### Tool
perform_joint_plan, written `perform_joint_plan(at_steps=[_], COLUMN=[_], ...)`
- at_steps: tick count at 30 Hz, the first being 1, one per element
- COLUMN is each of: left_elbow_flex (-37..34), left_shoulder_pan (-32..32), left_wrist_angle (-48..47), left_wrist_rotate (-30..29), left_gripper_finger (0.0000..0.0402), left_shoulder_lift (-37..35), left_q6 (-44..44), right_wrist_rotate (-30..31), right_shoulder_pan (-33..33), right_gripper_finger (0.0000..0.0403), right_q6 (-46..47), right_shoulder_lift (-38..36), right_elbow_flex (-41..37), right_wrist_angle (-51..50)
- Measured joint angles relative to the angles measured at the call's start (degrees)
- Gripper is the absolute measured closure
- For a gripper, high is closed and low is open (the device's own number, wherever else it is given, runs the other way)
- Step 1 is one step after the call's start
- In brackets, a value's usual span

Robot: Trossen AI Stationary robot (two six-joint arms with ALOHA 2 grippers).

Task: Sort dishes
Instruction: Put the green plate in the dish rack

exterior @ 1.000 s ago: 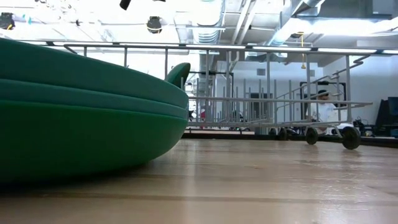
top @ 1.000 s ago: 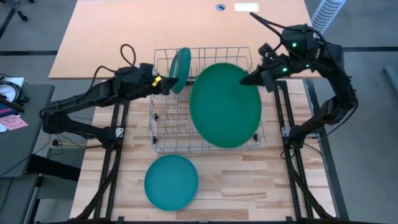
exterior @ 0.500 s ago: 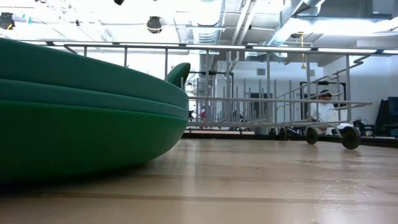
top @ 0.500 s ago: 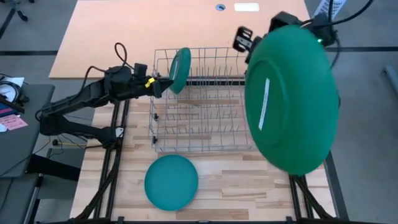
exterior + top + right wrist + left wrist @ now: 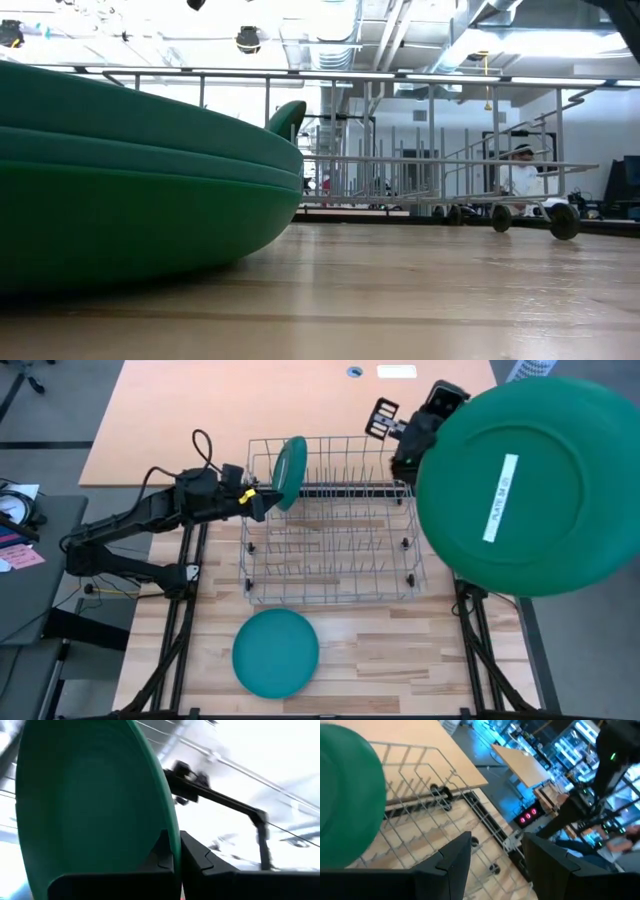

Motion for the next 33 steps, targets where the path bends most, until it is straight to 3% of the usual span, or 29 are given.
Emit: perform_joint_plan(at_steps=[3, 13, 23, 33], left_elbow_flex=[0.02, -0.02, 0.0, 0.0], left_shoulder_pan=[0.04, -0.37, -0.37, -0.35], left_wrist_angle=[-0.02, 0.3, 5.67, 4.43], left_wrist_rotate=[-0.87, -1.01, 0.11, 1.21], left_gripper_finger=[0.0228, 0.0228, 0.0228, 0.0228], left_shoulder_lift=[0.25, 3.12, 4.15, 4.11], left_q6=[-1.41, -2.39, -2.26, -1.91], right_wrist_rotate=[3.71, 5.55, 5.55, 5.54], right_shoulder_pan=[0.11, -0.69, -0.57, -0.56], right_gripper_finger=[0.0395, 0.0395, 0.0395, 0.0394], right_q6=[4.3, 13.82, 13.32, 9.72], right_shoulder_lift=[1.49, 3.45, 3.37, 3.33], right_elbow_flex=[-0.01, -0.01, 0.03, 0.03], right_wrist_angle=[4.56, 10.72, 12.04, 8.29])
